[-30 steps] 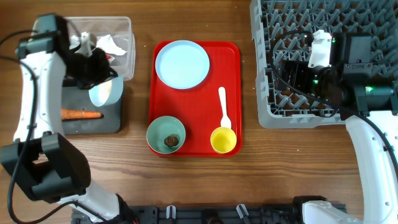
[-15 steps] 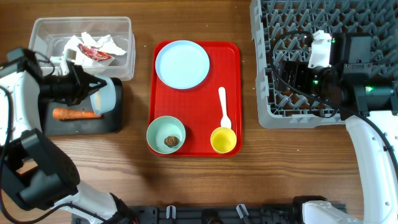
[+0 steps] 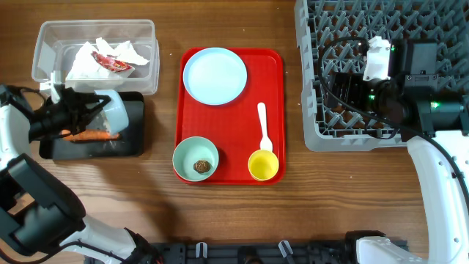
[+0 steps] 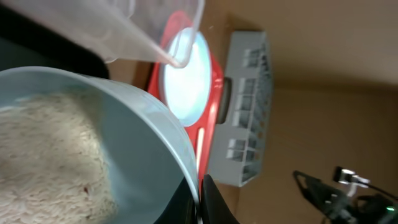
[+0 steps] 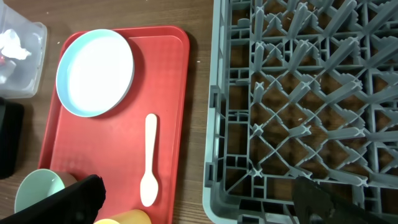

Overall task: Sort waste into correct bins and load items into the dishwasher rack
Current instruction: 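Tilt the bowl with the left gripper to pour rice onto the tray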

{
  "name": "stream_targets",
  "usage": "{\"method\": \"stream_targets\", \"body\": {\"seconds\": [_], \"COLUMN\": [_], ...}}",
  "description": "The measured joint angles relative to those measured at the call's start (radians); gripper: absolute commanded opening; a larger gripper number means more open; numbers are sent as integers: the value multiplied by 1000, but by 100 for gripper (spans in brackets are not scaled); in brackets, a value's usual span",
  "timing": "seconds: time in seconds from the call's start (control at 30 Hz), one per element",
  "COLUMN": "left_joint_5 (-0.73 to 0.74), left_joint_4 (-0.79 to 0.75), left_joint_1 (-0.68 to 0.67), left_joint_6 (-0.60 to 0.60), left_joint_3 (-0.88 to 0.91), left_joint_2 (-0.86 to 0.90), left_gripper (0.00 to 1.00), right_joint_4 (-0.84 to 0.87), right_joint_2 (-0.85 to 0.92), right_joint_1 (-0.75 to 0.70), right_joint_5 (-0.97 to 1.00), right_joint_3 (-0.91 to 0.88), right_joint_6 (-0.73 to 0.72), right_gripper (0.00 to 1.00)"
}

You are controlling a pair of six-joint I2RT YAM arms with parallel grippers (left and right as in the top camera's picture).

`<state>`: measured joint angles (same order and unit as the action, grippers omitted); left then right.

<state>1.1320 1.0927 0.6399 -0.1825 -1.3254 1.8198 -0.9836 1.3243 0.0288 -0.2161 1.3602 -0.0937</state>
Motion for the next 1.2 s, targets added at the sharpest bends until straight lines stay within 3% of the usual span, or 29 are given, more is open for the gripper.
{"method": "stream_targets", "body": {"seconds": [0.27,0.73,1.2], "left_joint_5": [173,355,411], "left_joint_4": [-9,-5,15], "left_joint_1": [16,16,30], "left_joint_6": [0,8,31], "left_joint_3": [0,0,0], "left_joint_2": [1,1,1], "left_gripper": [4,4,4], "right_joint_4": [-8,-9,-11], "right_joint_2": [0,0,0], "right_joint_1": [0,0,0], "right_joint_5": [0,0,0], "right_joint_3": [0,0,0], "right_joint_6": [-4,-12,-23], "right_gripper": [100,100,100]}}
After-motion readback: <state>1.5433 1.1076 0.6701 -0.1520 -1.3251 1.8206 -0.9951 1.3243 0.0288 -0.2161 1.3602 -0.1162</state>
